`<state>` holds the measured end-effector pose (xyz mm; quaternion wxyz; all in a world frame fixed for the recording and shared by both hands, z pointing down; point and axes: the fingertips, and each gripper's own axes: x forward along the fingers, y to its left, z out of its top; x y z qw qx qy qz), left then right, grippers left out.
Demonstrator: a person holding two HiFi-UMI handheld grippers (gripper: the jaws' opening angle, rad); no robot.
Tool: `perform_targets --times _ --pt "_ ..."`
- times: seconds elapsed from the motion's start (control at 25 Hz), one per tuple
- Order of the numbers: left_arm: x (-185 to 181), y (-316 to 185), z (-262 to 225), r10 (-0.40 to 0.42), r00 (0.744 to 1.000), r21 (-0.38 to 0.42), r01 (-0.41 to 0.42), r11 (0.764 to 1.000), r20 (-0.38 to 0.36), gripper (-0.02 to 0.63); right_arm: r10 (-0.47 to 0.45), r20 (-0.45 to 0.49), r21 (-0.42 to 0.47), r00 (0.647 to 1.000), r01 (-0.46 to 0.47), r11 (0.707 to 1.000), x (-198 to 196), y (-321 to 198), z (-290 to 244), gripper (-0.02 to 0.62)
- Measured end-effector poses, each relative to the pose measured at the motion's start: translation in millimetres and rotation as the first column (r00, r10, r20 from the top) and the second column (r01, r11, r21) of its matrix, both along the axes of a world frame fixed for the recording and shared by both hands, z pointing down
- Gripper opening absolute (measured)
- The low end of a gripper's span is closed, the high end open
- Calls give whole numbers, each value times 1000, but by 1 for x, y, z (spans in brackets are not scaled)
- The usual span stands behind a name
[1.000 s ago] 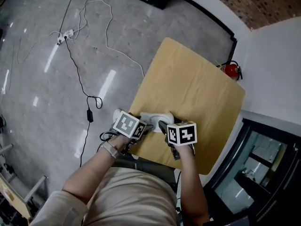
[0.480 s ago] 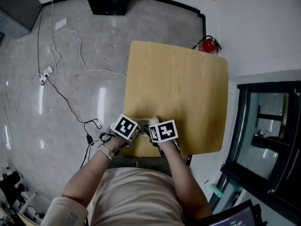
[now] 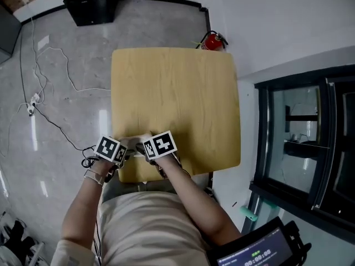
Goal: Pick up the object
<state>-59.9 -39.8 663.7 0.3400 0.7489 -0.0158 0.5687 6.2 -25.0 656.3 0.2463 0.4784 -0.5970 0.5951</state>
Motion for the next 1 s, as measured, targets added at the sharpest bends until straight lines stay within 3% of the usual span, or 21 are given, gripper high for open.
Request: perform_targets --times 0.2,0.6,0.88,1.0 --pt "4 2 0 3 1000 -11 -2 1000 20 310 4 5 9 1000 -4 1000 5 2 -1 322" --pt "2 1 0 -20 1000 14 20 1000 -8 307 27 2 68 1000 -27 997 2 3 -2 324" --pt "11 2 -12 -97 990 57 103 993 -103 302 56 -21 112 998 -53 992 12 5 -8 322" --pt "13 0 -16 -97 988 123 111 986 -119 302 33 -69 156 997 -21 987 15 3 -19 322"
